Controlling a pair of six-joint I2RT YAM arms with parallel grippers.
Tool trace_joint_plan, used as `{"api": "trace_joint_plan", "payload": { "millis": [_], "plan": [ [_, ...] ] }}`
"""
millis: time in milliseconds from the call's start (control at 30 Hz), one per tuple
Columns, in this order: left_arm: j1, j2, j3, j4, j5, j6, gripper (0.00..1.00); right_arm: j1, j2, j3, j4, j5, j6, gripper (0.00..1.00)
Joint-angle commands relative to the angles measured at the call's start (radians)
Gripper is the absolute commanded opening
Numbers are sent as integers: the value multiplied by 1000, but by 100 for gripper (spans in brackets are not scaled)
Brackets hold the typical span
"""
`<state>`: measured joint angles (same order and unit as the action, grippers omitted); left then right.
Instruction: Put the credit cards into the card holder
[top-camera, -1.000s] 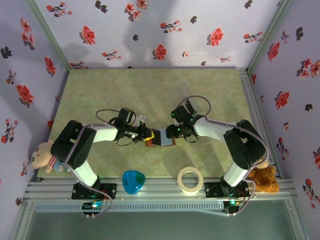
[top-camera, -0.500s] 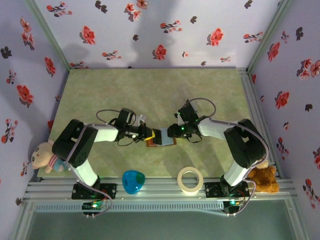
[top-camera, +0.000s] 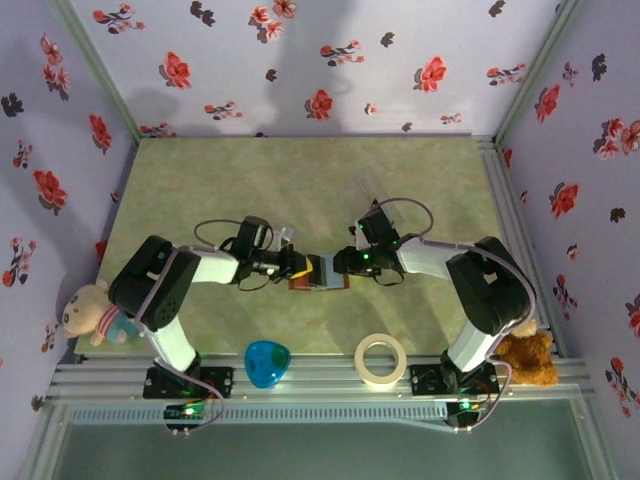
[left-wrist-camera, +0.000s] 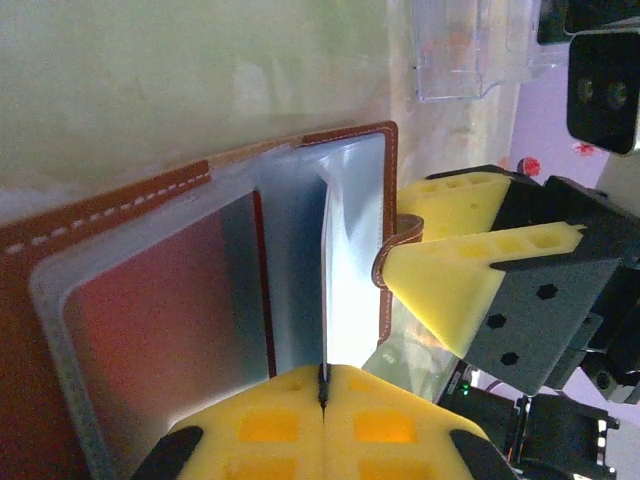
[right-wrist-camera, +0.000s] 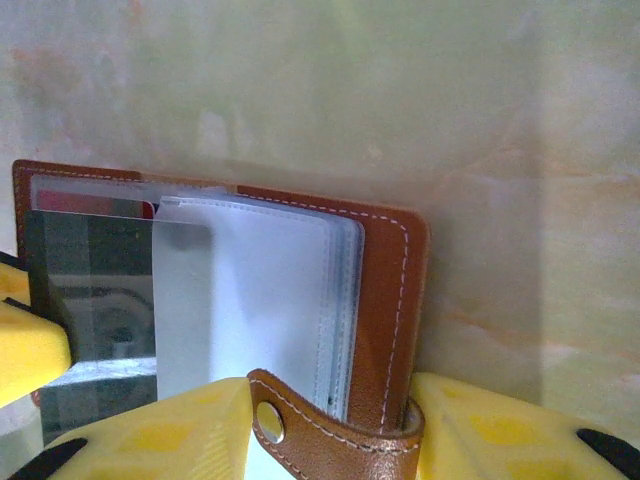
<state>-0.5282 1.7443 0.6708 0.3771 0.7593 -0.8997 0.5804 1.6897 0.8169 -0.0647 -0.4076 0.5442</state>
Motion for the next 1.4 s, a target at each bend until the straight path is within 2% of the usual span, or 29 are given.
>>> {"api": "trace_joint_plan", "payload": {
  "millis": [0, 133, 600, 767, 1000, 1133, 1233, 1367],
  "plan": [
    [-27, 18, -4, 31, -22, -20, 0, 18, 21, -20, 50, -81, 28, 45],
    [-60, 8, 25, -29, -57, 3, 0, 18, 18, -27, 60, -82, 33, 44],
    [-58, -25, 8, -84, -181, 18, 0, 18, 4, -53, 81, -87, 49, 44],
    [-59, -8, -6, 6, -179, -42, 0, 17, 13, -60, 106, -104, 62, 44],
    [-96, 3, -2, 36, -194, -83, 0, 17, 15, -73, 145, -126, 91, 44],
    [-104, 9, 6, 5, -211, -88, 12, 18, 12, -77, 150, -131, 101, 44],
    [-108, -12, 13, -49, -234, -74, 17, 19, 4, -83, 167, -147, 115, 43],
    [-108, -53, 87, -334, -326, 31, 29, 19, -3, -86, 154, -134, 104, 41]
  ]
}}
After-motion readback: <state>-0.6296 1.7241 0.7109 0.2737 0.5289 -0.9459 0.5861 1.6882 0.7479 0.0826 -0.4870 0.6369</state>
